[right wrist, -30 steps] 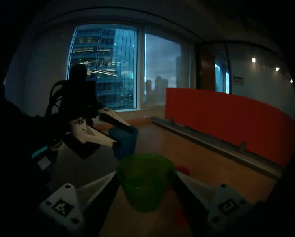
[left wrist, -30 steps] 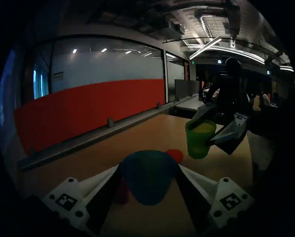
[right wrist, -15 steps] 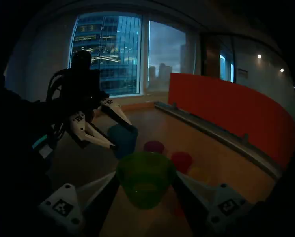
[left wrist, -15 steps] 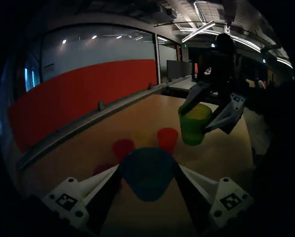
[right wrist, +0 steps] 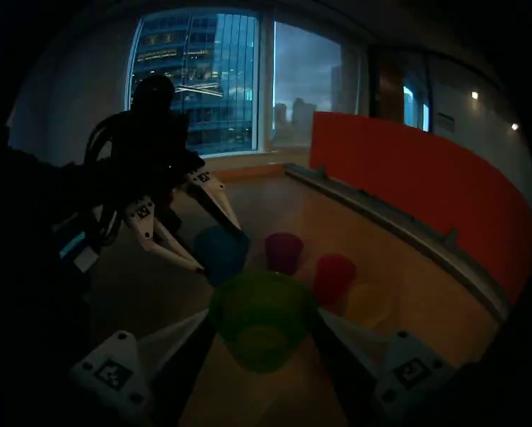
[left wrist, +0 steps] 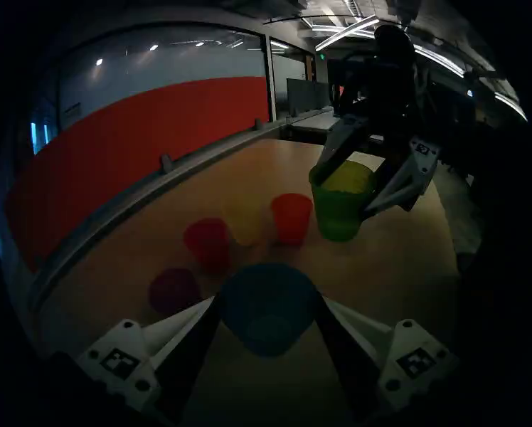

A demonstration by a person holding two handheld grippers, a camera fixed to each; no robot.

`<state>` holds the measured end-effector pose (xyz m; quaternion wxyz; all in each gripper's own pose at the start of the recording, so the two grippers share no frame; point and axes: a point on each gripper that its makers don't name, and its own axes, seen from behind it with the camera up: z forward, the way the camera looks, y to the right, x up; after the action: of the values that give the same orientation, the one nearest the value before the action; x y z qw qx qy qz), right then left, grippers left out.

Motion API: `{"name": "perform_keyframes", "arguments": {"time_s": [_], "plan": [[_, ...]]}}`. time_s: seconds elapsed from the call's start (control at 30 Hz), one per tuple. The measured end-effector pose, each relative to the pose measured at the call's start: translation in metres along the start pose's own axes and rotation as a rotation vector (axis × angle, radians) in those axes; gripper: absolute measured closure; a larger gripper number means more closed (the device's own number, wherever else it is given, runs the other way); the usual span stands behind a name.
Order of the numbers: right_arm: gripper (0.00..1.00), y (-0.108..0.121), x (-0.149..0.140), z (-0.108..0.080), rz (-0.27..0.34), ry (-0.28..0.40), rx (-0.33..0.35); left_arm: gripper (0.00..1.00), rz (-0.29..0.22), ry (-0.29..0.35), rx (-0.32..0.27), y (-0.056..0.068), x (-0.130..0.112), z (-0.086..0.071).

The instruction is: Pour water

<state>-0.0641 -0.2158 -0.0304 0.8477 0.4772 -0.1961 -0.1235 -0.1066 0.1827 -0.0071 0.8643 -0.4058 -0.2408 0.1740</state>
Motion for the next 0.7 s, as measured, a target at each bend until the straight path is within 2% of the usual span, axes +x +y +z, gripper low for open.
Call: {"name": "perform_keyframes", "arguments": {"time_s": [0.33,0.7], "plan": [[0.07,-0.003,-0.019,0.012,0.001,-0.051,0.024,0.1,-0.009,-0.056,-0.04,0.005,-0.019,0.016],[0.06,-0.008,-0.041,0.025,0.003,-0.092,0.045,0.09,-0.012,-0.089,-0.056,0.006,-0.033,0.028]]}}
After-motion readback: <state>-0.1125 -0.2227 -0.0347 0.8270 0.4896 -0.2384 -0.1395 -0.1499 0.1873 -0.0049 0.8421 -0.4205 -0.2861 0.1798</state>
